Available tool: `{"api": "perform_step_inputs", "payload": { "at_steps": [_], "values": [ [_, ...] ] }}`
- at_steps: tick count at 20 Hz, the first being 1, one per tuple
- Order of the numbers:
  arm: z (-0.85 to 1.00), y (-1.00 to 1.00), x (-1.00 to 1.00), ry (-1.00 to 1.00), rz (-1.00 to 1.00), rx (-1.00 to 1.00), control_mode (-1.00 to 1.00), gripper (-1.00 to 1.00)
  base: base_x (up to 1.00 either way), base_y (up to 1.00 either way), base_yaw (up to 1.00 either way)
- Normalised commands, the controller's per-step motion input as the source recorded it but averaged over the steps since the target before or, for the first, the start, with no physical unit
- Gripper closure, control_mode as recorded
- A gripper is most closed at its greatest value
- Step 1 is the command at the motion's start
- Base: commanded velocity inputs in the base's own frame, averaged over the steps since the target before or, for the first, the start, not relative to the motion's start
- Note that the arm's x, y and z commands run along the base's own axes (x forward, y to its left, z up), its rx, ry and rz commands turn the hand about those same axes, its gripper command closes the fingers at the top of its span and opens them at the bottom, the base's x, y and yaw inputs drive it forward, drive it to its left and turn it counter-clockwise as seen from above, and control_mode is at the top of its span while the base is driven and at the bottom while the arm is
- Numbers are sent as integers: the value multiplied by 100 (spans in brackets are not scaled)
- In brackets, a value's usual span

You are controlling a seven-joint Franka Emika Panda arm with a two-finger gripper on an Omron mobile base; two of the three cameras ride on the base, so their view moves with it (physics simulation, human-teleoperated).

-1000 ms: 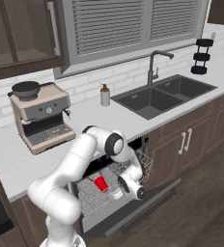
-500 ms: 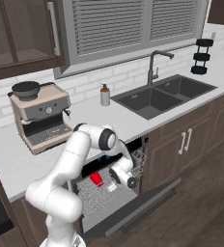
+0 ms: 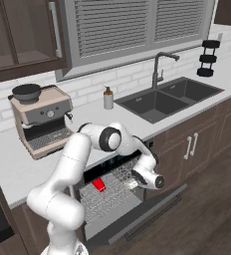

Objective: Pick up the cup and bowl from the counter, place them in the dishwasher, and close the dishwasher door.

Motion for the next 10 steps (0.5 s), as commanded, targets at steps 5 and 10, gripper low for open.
{"api": "perform_step_inputs", "payload": {
  "at_steps": [5, 10],
  "values": [
    [38, -100, -65, 3, -2, 27, -100, -100, 0, 0, 0],
    [-12, -100, -100, -16, 2, 45, -100, -100, 0, 0, 0]
  ]
}}
